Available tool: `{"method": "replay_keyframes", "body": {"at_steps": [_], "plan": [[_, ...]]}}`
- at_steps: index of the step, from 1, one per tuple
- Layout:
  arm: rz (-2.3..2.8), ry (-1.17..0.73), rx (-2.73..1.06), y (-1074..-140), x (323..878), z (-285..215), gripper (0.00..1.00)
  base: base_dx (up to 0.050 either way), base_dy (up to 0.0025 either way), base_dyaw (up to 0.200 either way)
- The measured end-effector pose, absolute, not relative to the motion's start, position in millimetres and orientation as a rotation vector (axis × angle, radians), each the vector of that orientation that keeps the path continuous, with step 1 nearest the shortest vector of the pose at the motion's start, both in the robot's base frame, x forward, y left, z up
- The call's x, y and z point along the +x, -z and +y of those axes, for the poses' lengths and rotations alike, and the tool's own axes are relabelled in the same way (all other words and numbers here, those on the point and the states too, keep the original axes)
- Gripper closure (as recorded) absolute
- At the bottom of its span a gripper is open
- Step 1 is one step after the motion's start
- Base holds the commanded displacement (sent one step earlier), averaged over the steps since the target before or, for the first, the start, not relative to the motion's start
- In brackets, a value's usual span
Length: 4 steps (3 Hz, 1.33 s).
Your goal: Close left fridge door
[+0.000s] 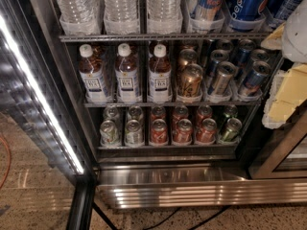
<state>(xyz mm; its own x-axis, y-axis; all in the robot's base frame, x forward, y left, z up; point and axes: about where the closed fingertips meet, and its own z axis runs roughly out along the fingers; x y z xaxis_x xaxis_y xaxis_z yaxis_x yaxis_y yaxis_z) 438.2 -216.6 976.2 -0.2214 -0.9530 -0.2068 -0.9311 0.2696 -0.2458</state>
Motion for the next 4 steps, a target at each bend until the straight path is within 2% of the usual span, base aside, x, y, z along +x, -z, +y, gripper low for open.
{"method": "replay_keyframes", "body": {"at_steps": [1, 4], "plan": [[2.232, 0.099, -1.725, -976.2, 438.2, -216.6, 0.00, 0.000, 0.00000, -0.198], [2.232, 0.099, -1.725, -976.2, 438.2, -216.6, 0.00, -0.050, -0.00002, 0.000]]}}
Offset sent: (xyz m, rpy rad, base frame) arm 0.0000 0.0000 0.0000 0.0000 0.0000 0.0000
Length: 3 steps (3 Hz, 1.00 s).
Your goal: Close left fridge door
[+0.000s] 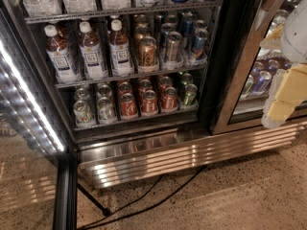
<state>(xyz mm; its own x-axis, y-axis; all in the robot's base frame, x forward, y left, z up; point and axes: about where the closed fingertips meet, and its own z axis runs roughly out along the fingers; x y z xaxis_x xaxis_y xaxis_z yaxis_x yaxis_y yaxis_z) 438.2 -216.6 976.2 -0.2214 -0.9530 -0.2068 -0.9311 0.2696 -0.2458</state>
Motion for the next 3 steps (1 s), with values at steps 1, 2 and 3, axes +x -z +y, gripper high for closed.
{"method": "replay_keyframes", "body": {"at_steps": [1, 2, 3], "plan": [[2.232, 0.099, -1.725, -976.2, 438.2, -216.6, 0.00, 0.000, 0.00009, -0.195], [2.232, 0.099, -1.725, -976.2, 438.2, -216.6, 0.00, -0.050, -0.00006, 0.000], [2.232, 0.099, -1.725, -976.2, 438.2, -216.6, 0.00, -0.050, -0.00002, 0.000]]}}
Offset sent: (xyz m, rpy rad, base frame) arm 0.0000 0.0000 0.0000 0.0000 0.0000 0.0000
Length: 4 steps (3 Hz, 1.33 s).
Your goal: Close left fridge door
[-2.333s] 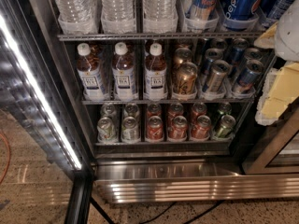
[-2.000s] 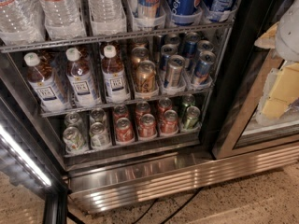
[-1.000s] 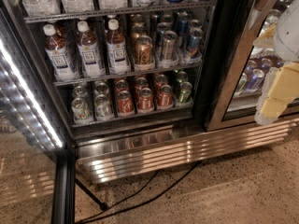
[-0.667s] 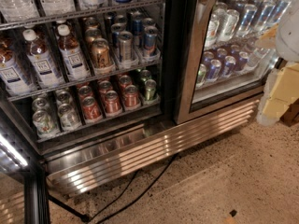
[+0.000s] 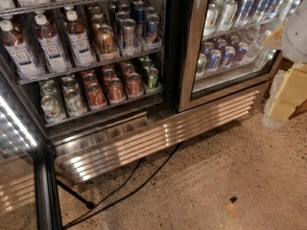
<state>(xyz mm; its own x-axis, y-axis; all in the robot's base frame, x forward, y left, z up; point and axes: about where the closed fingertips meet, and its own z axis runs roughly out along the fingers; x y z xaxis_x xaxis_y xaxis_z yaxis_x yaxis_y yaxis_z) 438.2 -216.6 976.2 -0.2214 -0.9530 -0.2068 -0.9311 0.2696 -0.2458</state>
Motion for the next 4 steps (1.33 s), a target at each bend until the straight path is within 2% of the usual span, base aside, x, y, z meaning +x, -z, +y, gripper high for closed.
{"method": "replay_keyframes", "body": {"at_steps": [4], "plan": [[2.232, 0.099, -1.725, -976.2, 438.2, -216.6, 0.00, -0.050, 0.00009, -0.001]]}}
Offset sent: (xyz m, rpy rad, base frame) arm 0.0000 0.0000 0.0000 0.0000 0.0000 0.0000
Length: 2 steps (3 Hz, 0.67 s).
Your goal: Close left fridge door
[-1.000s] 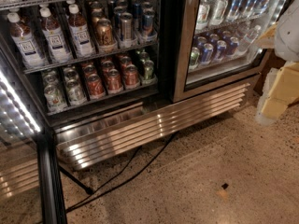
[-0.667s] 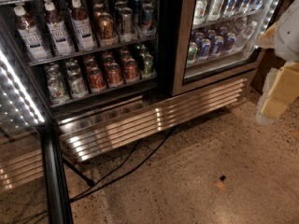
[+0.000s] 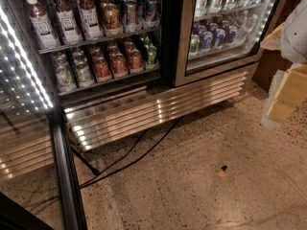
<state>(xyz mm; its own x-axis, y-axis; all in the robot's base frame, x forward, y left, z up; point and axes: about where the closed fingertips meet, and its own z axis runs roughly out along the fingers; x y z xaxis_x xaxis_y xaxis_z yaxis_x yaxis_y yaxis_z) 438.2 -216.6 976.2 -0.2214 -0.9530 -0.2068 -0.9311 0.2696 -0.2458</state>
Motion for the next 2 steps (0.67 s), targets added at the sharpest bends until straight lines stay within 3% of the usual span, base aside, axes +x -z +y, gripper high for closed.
{"method": "replay_keyframes", "body": {"at_steps": [2], "plan": [[2.232, 0.099, -1.725, -976.2, 438.2, -216.6, 0.00, -0.050, 0.00009, -0.001]]}}
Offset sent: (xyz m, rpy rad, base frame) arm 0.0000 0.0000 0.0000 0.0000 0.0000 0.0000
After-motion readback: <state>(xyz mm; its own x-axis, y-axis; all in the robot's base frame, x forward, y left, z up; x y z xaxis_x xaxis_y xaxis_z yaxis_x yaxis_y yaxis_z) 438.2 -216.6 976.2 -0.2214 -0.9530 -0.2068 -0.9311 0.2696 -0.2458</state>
